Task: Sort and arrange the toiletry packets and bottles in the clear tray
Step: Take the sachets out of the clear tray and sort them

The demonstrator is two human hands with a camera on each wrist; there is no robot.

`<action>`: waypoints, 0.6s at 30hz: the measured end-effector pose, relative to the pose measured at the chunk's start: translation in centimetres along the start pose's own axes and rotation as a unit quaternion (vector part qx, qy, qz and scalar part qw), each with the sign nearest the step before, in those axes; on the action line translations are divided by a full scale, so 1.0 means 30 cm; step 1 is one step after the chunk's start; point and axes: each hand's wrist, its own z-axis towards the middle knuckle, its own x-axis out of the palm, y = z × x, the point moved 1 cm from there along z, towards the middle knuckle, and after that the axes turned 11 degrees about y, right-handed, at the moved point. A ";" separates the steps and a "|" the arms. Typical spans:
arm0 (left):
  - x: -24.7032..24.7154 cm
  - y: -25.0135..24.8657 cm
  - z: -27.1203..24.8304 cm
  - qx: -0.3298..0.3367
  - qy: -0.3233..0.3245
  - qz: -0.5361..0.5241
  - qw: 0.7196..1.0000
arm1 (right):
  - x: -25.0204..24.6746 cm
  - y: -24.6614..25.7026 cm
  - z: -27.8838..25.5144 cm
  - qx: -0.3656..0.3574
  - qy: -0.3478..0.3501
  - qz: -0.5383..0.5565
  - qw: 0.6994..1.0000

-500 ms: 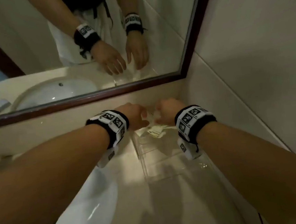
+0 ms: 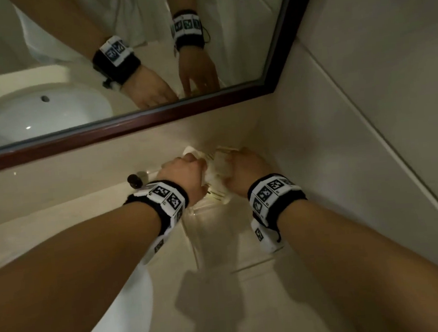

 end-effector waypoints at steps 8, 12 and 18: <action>0.014 0.007 0.066 -0.014 -0.030 0.028 0.999 | 0.038 0.008 0.051 0.004 -0.043 0.011 0.999; -0.013 0.012 0.062 -0.016 -0.034 0.006 0.999 | 0.025 -0.002 0.063 0.007 -0.037 0.035 0.999; -0.029 0.017 0.014 0.001 -0.073 -0.031 0.997 | -0.008 -0.003 -0.013 -0.012 -0.116 0.025 0.993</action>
